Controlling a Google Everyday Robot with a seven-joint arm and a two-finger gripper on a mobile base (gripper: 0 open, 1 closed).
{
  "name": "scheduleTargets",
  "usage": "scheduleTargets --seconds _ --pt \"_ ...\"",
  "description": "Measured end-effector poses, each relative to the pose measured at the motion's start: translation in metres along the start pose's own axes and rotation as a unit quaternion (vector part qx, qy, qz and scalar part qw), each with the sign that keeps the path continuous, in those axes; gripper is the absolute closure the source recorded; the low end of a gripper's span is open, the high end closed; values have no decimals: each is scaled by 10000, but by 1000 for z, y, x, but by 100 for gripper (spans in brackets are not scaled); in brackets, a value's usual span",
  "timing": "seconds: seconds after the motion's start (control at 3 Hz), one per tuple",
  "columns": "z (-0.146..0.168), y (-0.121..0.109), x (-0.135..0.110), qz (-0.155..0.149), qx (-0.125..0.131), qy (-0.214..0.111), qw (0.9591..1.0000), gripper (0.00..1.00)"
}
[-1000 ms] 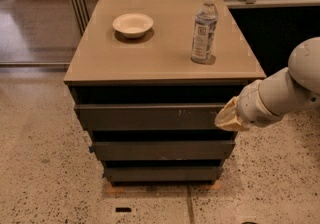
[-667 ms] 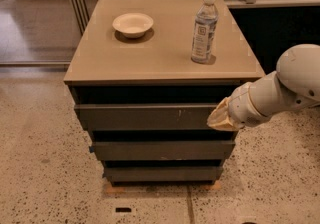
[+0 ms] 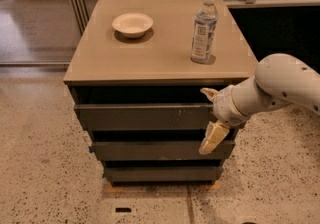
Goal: Open top drawer
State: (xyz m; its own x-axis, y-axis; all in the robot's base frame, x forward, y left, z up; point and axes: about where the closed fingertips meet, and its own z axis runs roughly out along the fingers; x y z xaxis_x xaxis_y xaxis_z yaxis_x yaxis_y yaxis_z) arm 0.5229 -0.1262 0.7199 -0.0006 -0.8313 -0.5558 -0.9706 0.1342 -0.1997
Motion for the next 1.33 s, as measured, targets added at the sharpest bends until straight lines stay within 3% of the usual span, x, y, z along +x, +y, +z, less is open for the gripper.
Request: scheduleTargets --seconds 0.67,1.0,1.33 --pt "39 -10 -5 -132 -181 -73 9997 0" --pt "83 -16 -5 -230 -563 123 9981 0" --pt "83 -16 -5 -230 -564 123 9981 0"
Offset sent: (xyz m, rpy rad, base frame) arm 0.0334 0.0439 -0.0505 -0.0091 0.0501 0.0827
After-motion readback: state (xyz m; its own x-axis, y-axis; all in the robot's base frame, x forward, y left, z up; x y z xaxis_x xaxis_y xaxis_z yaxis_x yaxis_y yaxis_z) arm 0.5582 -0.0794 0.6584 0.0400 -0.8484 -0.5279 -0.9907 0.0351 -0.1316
